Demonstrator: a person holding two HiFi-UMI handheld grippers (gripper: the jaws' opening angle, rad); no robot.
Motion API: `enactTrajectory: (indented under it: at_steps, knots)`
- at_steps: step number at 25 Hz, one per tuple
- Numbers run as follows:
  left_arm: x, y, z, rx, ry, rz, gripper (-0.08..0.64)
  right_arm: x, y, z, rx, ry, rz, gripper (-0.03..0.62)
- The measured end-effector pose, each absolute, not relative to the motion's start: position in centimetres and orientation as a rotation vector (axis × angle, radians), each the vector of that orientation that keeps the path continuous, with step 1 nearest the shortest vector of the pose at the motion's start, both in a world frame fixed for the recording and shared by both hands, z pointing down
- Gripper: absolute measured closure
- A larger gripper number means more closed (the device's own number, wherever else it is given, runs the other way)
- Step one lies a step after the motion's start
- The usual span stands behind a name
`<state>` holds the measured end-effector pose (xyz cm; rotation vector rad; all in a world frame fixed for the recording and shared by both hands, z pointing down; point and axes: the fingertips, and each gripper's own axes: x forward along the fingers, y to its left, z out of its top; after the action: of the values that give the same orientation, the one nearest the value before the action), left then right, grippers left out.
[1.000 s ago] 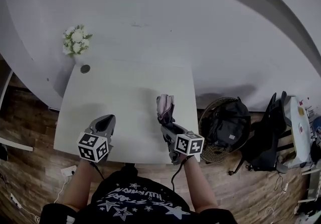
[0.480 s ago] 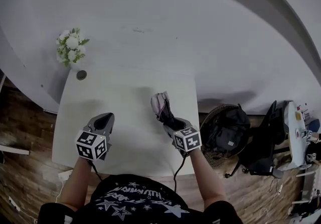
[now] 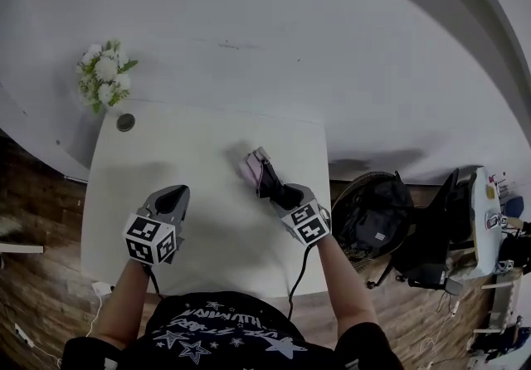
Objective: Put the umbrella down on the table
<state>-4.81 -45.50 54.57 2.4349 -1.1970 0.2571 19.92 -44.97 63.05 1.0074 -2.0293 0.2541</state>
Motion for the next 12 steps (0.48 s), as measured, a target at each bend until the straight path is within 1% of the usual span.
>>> enactTrajectory:
  at_steps: [12]
  knots:
    - [-4.3, -46.6, 56.2, 2.397, -1.171, 0.264, 0.556, 17.0, -47.7, 65.0, 0.868, -2.058, 0.143, 0.368]
